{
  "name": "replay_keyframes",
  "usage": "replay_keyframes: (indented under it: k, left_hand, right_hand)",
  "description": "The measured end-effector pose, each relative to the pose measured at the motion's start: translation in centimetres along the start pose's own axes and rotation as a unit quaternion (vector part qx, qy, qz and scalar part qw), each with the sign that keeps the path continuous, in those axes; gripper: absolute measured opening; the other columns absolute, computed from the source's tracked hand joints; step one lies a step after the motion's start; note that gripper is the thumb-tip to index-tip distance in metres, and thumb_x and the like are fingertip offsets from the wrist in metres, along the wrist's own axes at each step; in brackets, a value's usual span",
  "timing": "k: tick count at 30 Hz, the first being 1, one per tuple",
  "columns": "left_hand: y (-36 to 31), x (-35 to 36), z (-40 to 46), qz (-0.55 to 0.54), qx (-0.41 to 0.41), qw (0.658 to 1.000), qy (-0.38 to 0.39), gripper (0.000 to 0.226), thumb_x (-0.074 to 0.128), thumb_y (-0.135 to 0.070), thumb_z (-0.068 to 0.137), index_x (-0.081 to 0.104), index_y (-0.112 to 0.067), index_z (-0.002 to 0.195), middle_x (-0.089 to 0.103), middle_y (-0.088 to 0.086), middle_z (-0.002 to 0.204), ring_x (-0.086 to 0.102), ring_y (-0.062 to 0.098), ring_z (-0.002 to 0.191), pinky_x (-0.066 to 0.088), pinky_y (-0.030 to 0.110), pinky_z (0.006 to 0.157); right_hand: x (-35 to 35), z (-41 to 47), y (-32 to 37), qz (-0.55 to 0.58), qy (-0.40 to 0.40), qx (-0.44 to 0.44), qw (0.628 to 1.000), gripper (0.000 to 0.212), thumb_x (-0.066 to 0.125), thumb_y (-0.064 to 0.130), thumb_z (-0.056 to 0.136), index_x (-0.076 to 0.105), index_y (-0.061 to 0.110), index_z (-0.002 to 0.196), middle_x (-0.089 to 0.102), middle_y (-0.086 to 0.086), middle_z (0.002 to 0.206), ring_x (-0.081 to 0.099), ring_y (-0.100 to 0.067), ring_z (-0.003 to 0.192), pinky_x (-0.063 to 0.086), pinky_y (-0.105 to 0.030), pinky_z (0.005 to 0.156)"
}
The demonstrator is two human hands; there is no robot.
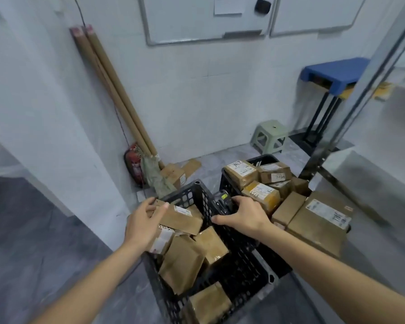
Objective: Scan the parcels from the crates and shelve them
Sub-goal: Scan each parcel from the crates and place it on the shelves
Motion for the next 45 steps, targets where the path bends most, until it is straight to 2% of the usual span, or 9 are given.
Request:
replay_keyframes:
  k: [2, 10, 20, 24, 29, 36, 39, 41, 45]
  left_hand:
    - [3.3, 0.4, 1.8, 0.014, -0.028, 0.999, -0.012, 0.064, 0.063, -0.059, 0.090, 0.056, -0.021, 0.140, 0.068, 0.000, 0.123, 0.063, 0.019, 0.112, 0.050, 0.041, 0.100]
    - [11.2, 4.6, 8.1, 0.064, -0.056, 0.996, -0.020, 0.045, 0.062, -0.052, 0.093, 0.063, -0.025, 0.129, 0.067, -0.006, 0.116, 0.061, 0.021, 0.114, 0.047, 0.036, 0.093]
    - [15.4, 7.4, 13.4, 0.060, -0.072, 0.996, 0.004, 0.066, 0.053, -0.074, 0.085, 0.052, -0.037, 0.141, 0.062, -0.009, 0.130, 0.057, 0.016, 0.122, 0.047, 0.043, 0.105]
    - [15.5, 7.3, 13.8, 0.038, -0.084, 0.995, -0.023, 0.053, 0.056, -0.064, 0.091, 0.061, -0.030, 0.132, 0.064, -0.005, 0.124, 0.057, 0.017, 0.119, 0.047, 0.038, 0.102]
    - [14.6, 6.2, 13.0, -0.002, -0.105, 0.993, -0.045, 0.032, 0.058, -0.060, 0.093, 0.062, -0.032, 0.108, 0.067, -0.008, 0.108, 0.060, 0.014, 0.105, 0.048, 0.036, 0.090]
    - [10.4, 3.5, 10.1, -0.038, -0.092, 0.994, -0.053, 0.016, 0.063, -0.040, 0.094, 0.056, -0.034, 0.107, 0.068, -0.003, 0.108, 0.061, 0.021, 0.104, 0.046, 0.037, 0.082]
    - [6.2, 2.4, 8.4, -0.067, -0.045, 0.996, -0.040, 0.032, 0.061, -0.028, 0.096, 0.054, -0.039, 0.126, 0.063, -0.002, 0.115, 0.058, 0.013, 0.104, 0.043, 0.028, 0.077]
    - [2.9, 1.7, 7.0, -0.075, -0.010, 0.997, -0.021, 0.048, 0.059, -0.021, 0.096, 0.049, -0.042, 0.138, 0.059, -0.002, 0.120, 0.057, 0.011, 0.105, 0.048, 0.025, 0.079]
    - [-3.6, 0.3, 3.8, -0.085, 0.041, 0.995, 0.030, 0.062, 0.061, -0.023, 0.094, 0.040, -0.053, 0.143, 0.054, -0.001, 0.137, 0.054, 0.020, 0.122, 0.049, 0.046, 0.104]
  right_hand:
    - [2.5, 2.9, -1.5, 0.008, 0.010, 0.015, 1.000, 0.072, 0.089, 0.055, 0.070, 0.065, 0.014, 0.124, 0.071, 0.001, 0.107, 0.065, -0.016, 0.101, 0.057, -0.037, 0.094]
    - [11.9, 12.9, -7.1, 0.019, 0.058, 0.058, 0.996, 0.056, 0.091, 0.061, 0.057, 0.058, 0.031, 0.091, 0.072, 0.006, 0.100, 0.069, -0.016, 0.097, 0.060, -0.042, 0.091]
    - [19.5, 20.1, -9.4, 0.092, 0.082, 0.106, 0.987, 0.051, 0.087, 0.055, 0.069, 0.069, 0.024, 0.105, 0.074, 0.004, 0.101, 0.069, -0.016, 0.094, 0.058, -0.031, 0.081]
    - [20.4, 20.5, -9.6, 0.114, 0.080, 0.106, 0.985, 0.049, 0.088, 0.056, 0.066, 0.069, 0.028, 0.102, 0.074, 0.006, 0.096, 0.071, -0.016, 0.093, 0.061, -0.037, 0.087]
    - [18.8, 18.8, -8.8, 0.138, 0.062, 0.083, 0.985, 0.046, 0.090, 0.056, 0.068, 0.064, 0.035, 0.100, 0.073, 0.011, 0.101, 0.070, -0.011, 0.097, 0.060, -0.038, 0.090]
    - [12.6, 14.1, -5.6, 0.165, 0.016, 0.037, 0.985, 0.044, 0.092, 0.051, 0.070, 0.060, 0.037, 0.097, 0.071, 0.015, 0.098, 0.070, -0.006, 0.094, 0.061, -0.035, 0.088]
    - [8.6, 11.2, -3.6, 0.185, -0.006, 0.014, 0.983, 0.044, 0.093, 0.048, 0.071, 0.055, 0.037, 0.091, 0.070, 0.014, 0.097, 0.068, -0.004, 0.091, 0.060, -0.033, 0.086]
    - [5.6, 8.6, -2.0, 0.209, -0.017, -0.004, 0.978, 0.045, 0.092, 0.041, 0.075, 0.051, 0.036, 0.092, 0.064, 0.018, 0.091, 0.062, 0.002, 0.084, 0.055, -0.021, 0.076]
    - [-1.5, 2.5, 0.3, 0.215, -0.063, -0.038, 0.974, 0.046, 0.093, 0.040, 0.073, 0.060, 0.033, 0.105, 0.066, 0.023, 0.093, 0.063, 0.008, 0.086, 0.048, -0.009, 0.071]
Point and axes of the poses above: each hand's wrist, its own z-axis towards the middle knuckle, its own x-axis out of the palm, y = z × x, the point moved 8 cm from there along z, towards the middle knuckle
